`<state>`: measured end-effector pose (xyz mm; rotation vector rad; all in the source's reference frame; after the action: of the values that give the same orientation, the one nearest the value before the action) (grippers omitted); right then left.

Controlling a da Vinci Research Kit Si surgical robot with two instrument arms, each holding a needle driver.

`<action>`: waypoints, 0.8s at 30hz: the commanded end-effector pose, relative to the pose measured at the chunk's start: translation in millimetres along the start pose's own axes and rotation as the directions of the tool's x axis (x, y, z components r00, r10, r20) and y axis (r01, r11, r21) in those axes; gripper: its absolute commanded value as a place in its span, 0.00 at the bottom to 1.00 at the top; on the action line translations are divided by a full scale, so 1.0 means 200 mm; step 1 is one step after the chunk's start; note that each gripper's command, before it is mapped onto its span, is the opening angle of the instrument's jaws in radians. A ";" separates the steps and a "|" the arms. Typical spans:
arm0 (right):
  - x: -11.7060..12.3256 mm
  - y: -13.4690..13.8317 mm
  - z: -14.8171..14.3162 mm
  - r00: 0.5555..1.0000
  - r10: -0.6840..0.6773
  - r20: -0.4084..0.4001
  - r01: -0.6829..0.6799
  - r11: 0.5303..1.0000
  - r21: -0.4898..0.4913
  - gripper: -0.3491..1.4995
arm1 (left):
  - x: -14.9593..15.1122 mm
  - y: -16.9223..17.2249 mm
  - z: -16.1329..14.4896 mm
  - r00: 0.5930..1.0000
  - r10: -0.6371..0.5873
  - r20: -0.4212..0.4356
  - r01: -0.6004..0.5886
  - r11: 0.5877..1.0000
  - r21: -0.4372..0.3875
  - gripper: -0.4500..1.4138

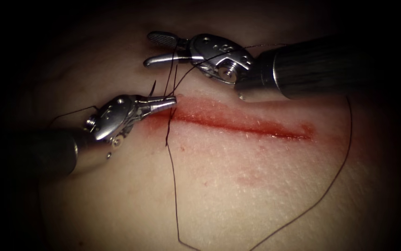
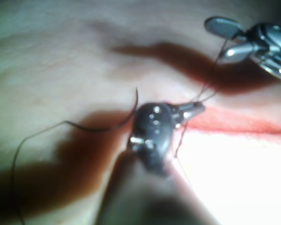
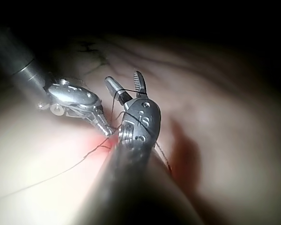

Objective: Wound Closure
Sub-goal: Wrap the long suture end around the right gripper once.

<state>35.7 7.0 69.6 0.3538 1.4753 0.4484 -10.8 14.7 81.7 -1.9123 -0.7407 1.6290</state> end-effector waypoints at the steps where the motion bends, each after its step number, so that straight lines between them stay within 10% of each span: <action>1: -0.003 0.001 0.003 1.000 0.000 -0.001 0.000 1.000 -0.001 0.62 | -0.003 0.000 0.003 1.000 -0.001 -0.002 0.001 1.000 0.000 0.05; 18: -0.002 -0.001 0.000 1.000 0.001 0.016 -0.001 1.000 0.014 0.63 | -0.003 0.003 0.008 1.000 -0.001 0.012 0.001 1.000 0.002 0.05; 24: -0.004 -0.003 -0.002 1.000 -0.003 0.016 0.002 1.000 0.017 0.63 | 0.025 0.016 0.002 1.000 -0.007 0.006 0.007 1.000 -0.011 0.05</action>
<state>34.8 6.4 69.4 0.3669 1.4642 0.4307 -9.4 16.3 74.5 -1.9081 -0.7608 1.6301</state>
